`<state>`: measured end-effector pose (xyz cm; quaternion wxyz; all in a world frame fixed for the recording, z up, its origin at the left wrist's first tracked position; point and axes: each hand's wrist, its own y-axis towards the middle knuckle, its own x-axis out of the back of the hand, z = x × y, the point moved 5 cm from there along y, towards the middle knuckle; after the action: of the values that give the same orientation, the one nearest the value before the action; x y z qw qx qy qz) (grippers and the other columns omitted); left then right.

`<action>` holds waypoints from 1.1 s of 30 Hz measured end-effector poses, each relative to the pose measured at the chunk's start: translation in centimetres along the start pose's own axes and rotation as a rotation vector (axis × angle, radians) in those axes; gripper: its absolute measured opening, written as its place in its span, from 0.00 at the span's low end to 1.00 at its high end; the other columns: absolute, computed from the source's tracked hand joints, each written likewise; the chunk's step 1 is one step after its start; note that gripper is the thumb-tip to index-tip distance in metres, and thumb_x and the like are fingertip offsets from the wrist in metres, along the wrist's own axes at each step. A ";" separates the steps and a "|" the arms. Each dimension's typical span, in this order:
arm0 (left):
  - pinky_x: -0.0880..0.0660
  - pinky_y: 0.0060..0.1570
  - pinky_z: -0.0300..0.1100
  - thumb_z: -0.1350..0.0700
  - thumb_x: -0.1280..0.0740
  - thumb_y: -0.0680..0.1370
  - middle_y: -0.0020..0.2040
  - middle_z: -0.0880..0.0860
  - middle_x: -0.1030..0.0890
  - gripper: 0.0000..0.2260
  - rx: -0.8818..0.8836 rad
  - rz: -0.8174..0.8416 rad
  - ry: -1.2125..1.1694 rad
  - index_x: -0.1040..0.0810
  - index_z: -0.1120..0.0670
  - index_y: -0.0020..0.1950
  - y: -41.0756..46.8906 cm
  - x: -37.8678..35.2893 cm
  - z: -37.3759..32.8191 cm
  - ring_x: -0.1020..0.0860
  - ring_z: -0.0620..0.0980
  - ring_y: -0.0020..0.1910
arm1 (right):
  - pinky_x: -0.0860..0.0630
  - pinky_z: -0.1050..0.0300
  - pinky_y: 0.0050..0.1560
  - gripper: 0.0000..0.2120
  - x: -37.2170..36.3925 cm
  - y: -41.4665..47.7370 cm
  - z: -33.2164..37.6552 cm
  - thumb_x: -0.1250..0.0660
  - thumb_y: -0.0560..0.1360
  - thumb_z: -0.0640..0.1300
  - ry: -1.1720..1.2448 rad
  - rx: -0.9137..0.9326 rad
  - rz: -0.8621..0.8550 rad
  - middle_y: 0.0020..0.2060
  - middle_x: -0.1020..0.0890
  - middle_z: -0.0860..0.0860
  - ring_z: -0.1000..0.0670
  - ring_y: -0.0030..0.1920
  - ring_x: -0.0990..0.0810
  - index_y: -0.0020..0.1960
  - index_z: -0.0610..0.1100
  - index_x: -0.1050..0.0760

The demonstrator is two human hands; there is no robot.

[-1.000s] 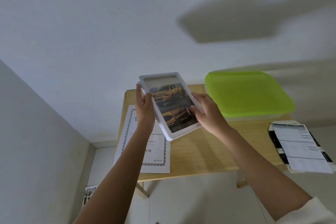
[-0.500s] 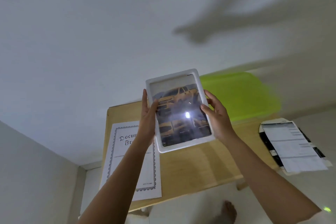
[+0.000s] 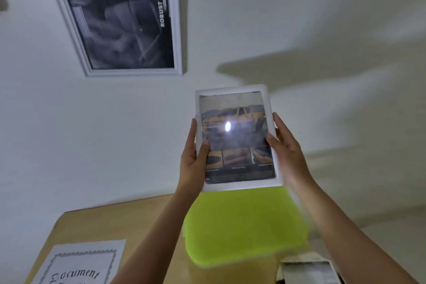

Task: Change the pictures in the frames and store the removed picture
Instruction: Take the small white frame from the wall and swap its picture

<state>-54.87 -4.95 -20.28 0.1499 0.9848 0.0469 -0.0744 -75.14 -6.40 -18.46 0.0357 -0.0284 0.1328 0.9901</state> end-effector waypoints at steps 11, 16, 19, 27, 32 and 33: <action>0.20 0.43 0.41 0.58 0.44 0.81 0.65 0.52 0.27 0.22 -0.447 0.085 -0.029 0.42 0.36 0.68 14.4 -9.9 -16.2 0.20 0.50 0.54 | 0.20 0.64 0.44 0.23 3.7 15.1 17.1 0.44 0.80 0.40 0.033 0.380 0.066 0.59 0.23 0.51 0.54 0.52 0.19 0.71 0.57 0.39; 0.20 0.44 0.43 0.58 0.44 0.81 0.65 0.53 0.26 0.23 -0.581 0.108 -0.003 0.45 0.38 0.72 18.4 -11.0 -22.2 0.19 0.51 0.53 | 0.23 0.69 0.40 0.23 2.6 19.5 23.5 0.46 0.81 0.38 0.052 0.528 0.080 0.65 0.29 0.51 0.57 0.54 0.23 0.73 0.55 0.43; 0.20 0.45 0.42 0.57 0.45 0.82 0.68 0.54 0.29 0.23 -0.614 0.107 0.035 0.46 0.38 0.72 20.2 -11.6 -24.2 0.20 0.52 0.55 | 0.21 0.63 0.48 0.23 2.1 21.4 25.4 0.47 0.81 0.39 0.061 0.583 0.052 0.67 0.31 0.48 0.52 0.59 0.24 0.74 0.53 0.43; 0.20 0.44 0.41 0.57 0.46 0.82 0.70 0.56 0.32 0.22 -0.711 0.138 0.050 0.47 0.36 0.71 22.0 -12.9 -27.2 0.23 0.56 0.59 | 0.21 0.64 0.49 0.23 2.3 24.0 27.8 0.47 0.81 0.38 0.117 0.659 0.017 0.69 0.32 0.45 0.48 0.63 0.26 0.74 0.53 0.43; 0.21 0.44 0.39 0.58 0.46 0.82 0.69 0.57 0.30 0.23 -0.687 0.127 0.023 0.47 0.36 0.70 22.5 -12.7 -26.6 0.21 0.53 0.56 | 0.26 0.52 0.62 0.23 2.2 24.8 27.8 0.47 0.81 0.39 0.041 0.674 0.002 0.71 0.34 0.50 0.49 0.67 0.31 0.74 0.53 0.42; 0.21 0.43 0.38 0.58 0.46 0.82 0.69 0.56 0.30 0.23 -0.682 0.126 0.019 0.48 0.36 0.70 22.5 -12.6 -26.4 0.21 0.52 0.55 | 0.26 0.50 0.63 0.23 2.1 24.9 27.7 0.47 0.81 0.39 0.034 0.673 0.004 0.71 0.34 0.50 0.49 0.67 0.30 0.74 0.53 0.42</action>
<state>-61.19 -19.29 13.12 0.4741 0.8797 0.0093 -0.0361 -80.50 -22.92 14.57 0.0391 -0.0310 0.4526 0.8903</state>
